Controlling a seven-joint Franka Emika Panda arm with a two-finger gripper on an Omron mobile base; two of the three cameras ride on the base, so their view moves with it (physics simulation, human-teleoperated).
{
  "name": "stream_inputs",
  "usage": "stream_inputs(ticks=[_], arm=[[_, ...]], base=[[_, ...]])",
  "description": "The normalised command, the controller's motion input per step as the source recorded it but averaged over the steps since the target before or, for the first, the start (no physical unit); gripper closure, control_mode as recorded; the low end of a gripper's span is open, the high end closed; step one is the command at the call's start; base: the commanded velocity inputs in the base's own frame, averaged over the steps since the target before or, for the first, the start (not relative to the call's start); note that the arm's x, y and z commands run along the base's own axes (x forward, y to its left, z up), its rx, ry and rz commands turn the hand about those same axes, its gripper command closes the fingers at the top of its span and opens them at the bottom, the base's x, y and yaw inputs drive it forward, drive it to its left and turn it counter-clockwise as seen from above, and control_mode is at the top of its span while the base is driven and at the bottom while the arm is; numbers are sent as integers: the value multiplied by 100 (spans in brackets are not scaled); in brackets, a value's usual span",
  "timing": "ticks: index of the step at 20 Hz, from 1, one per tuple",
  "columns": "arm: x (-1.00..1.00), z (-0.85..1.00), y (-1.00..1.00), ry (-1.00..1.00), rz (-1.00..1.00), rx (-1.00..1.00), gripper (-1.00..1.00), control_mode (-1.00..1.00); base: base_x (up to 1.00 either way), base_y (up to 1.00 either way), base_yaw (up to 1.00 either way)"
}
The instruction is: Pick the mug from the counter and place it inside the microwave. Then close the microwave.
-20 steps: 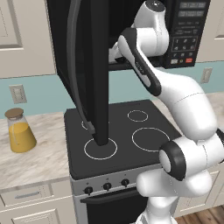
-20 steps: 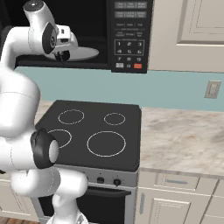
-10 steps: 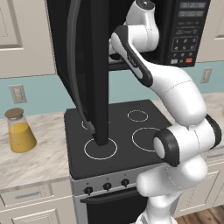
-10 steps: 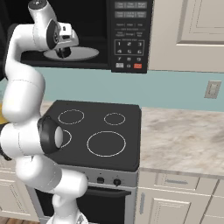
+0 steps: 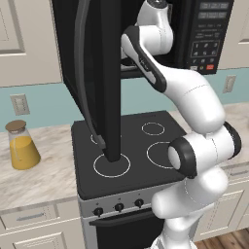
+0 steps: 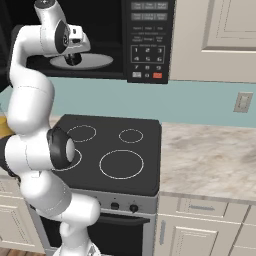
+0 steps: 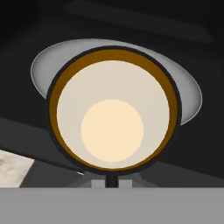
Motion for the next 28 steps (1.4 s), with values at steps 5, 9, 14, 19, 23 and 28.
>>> stream_inputs(ticks=[5, 9, 14, 19, 23, 28], arm=[[4, -11, 0, 0, 0, 0, 100, -100], [16, 0, 0, 0, 0, 0, 100, -100], [38, 0, 0, 3, 0, 0, 100, -100], [44, 0, 0, 5, 0, 0, 100, -100], [28, 0, 0, 6, 0, 0, 100, -100], [20, 0, 1, 6, 0, 0, 100, -100]], base=[[0, 0, 0], [0, 0, 0], [0, 0, 0], [0, 0, 0], [0, 0, 0], [0, 0, 0]])
